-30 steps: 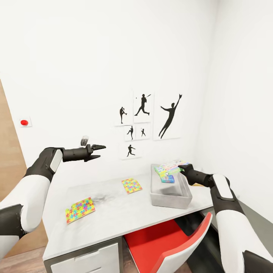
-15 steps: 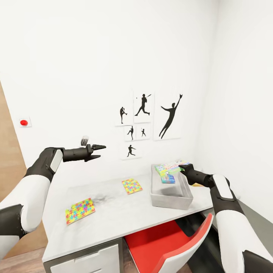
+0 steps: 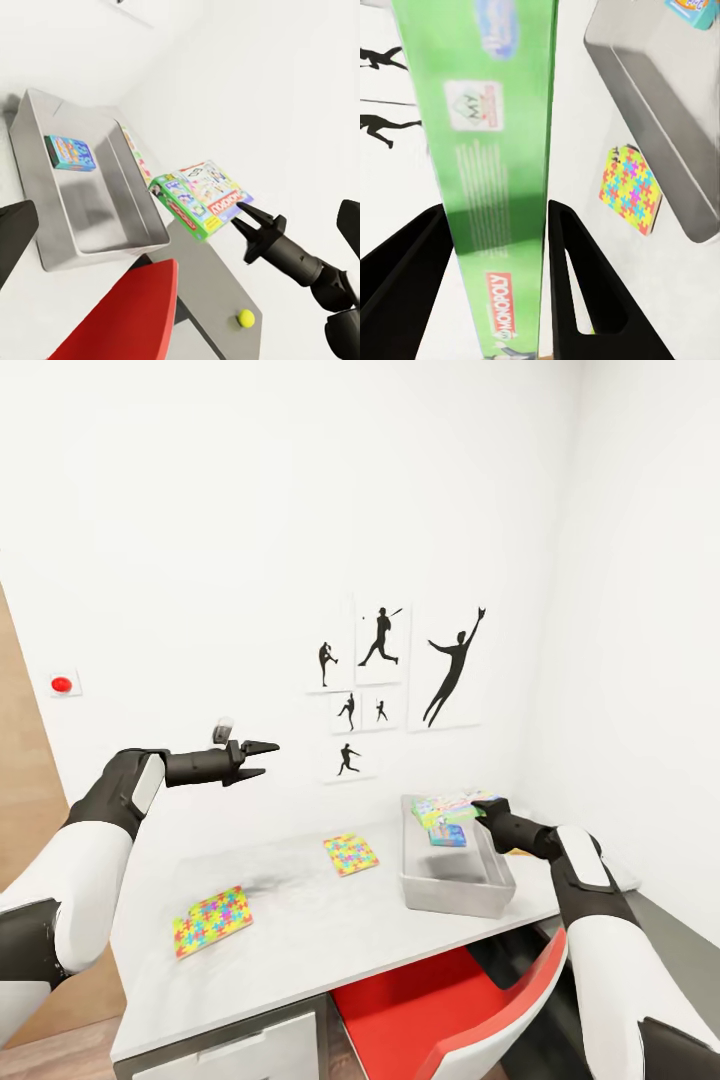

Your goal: Put all the toys in the child's room - the three board games (two on the bed and one on the table), the two jigsaw puzzles on the table, and the tennis ball on the table - inside the toy box on the table in the child's room.

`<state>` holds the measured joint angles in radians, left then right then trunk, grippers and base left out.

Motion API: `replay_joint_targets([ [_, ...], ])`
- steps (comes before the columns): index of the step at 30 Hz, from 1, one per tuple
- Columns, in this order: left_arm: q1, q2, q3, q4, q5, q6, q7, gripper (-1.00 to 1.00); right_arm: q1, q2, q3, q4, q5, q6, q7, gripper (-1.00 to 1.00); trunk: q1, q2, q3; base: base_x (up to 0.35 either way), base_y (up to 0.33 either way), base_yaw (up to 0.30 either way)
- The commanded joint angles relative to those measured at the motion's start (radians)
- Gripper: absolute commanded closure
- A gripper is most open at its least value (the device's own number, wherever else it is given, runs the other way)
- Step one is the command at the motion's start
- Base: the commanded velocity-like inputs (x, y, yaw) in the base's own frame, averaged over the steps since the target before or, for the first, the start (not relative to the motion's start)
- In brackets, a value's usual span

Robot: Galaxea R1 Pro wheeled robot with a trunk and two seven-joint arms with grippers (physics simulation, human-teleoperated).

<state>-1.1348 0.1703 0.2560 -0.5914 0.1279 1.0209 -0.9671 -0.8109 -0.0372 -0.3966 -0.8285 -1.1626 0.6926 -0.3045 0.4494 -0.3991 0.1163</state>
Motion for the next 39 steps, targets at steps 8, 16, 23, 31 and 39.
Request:
replay_joint_targets([
  [8,0.001,0.000,0.001,0.000,0.002,0.005,-0.001,-1.00,-0.029,0.000,0.001,0.078,-0.013,-0.037,-0.010,1.00,0.001,-0.001,0.000,0.025,0.016,0.000],
  [16,0.003,0.000,0.002,0.001,0.001,0.005,-0.001,-1.00,-0.033,0.002,0.006,0.087,-0.011,-0.109,-0.030,1.00,0.001,-0.001,0.000,0.001,0.000,0.000],
  [23,0.003,0.001,0.002,0.000,0.002,0.005,-0.001,-1.00,-0.033,0.026,0.008,0.088,-0.005,-0.157,-0.071,1.00,0.001,-0.001,0.000,0.000,0.000,0.000],
  [31,0.003,0.002,0.003,0.001,0.002,0.005,-0.001,-1.00,-0.033,0.028,0.010,0.086,-0.005,-0.160,-0.073,1.00,0.001,-0.001,0.000,0.000,0.000,0.000],
  [39,0.003,0.001,0.004,0.000,0.001,0.005,-0.001,-1.00,-0.033,0.028,0.010,0.085,-0.005,-0.160,-0.067,1.00,0.001,-0.001,0.000,0.000,0.000,0.000],
])
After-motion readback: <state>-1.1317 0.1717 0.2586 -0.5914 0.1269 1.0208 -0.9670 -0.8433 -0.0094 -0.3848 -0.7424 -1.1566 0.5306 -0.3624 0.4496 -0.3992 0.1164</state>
